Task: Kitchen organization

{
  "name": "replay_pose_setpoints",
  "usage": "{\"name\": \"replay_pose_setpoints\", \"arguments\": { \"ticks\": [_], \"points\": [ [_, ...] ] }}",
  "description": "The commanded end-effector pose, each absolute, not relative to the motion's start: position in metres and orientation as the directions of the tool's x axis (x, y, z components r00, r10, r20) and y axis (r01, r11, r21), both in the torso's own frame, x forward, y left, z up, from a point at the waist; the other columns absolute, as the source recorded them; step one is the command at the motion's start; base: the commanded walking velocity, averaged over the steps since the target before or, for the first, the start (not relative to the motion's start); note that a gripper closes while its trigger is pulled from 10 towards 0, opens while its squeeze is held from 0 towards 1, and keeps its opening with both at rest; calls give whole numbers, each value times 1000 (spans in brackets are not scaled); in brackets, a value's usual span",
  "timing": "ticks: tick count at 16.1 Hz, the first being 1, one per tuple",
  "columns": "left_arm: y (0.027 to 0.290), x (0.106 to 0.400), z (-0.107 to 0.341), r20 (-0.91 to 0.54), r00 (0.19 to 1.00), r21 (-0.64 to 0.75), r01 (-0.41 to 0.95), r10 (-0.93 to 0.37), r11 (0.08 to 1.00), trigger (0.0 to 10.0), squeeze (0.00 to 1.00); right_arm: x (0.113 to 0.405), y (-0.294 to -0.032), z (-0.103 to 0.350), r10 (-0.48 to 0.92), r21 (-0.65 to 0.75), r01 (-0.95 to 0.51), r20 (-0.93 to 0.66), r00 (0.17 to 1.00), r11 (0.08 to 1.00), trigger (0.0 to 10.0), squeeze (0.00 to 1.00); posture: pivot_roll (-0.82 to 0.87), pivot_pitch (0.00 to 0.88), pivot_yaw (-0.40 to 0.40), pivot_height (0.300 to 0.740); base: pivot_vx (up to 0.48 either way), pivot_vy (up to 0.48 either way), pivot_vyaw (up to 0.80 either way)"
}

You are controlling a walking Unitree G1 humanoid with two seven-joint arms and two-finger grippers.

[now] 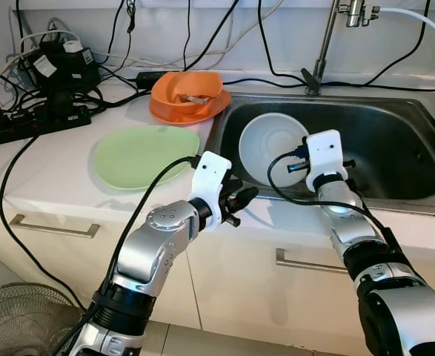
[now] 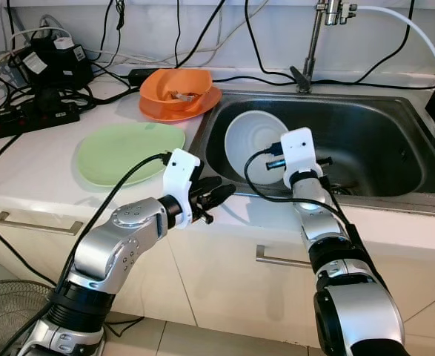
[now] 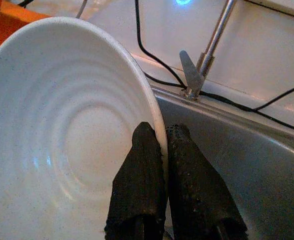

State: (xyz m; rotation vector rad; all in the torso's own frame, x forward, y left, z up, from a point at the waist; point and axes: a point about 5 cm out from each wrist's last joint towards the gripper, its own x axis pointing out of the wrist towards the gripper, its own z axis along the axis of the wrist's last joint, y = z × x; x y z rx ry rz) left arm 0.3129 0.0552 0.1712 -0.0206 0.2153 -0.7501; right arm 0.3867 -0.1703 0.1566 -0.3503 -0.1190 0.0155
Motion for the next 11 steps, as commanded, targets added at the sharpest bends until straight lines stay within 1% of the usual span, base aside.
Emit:
{"name": "replay_pose_setpoints", "arguments": {
  "ticks": [1, 5, 8, 11],
  "points": [
    [56, 313, 172, -190, 710, -88, 676, -679, 732, 10000, 0, 390, -165, 171, 55, -348, 8, 172, 984, 938, 10000, 0, 101, 19, 73, 740, 0, 0, 0],
    [55, 312, 170, -199, 702, -88, 682, -684, 726, 10000, 0, 390, -165, 169, 58, -345, 3, 167, 984, 939, 10000, 0, 100, 19, 74, 740, 0, 0, 0],
    [56, 314, 162, -198, 717, -100, 664, -668, 741, 10000, 0, 389, -163, 165, 61, -344, -3, 158, 986, 939, 10000, 0, 97, 20, 76, 740, 0, 0, 0],
    [57, 314, 160, -206, 714, -102, 664, -669, 740, 10000, 0, 389, -162, 163, 65, -342, -8, 155, 986, 940, 10000, 0, 100, 18, 75, 740, 0, 0, 0]
  ]
}}
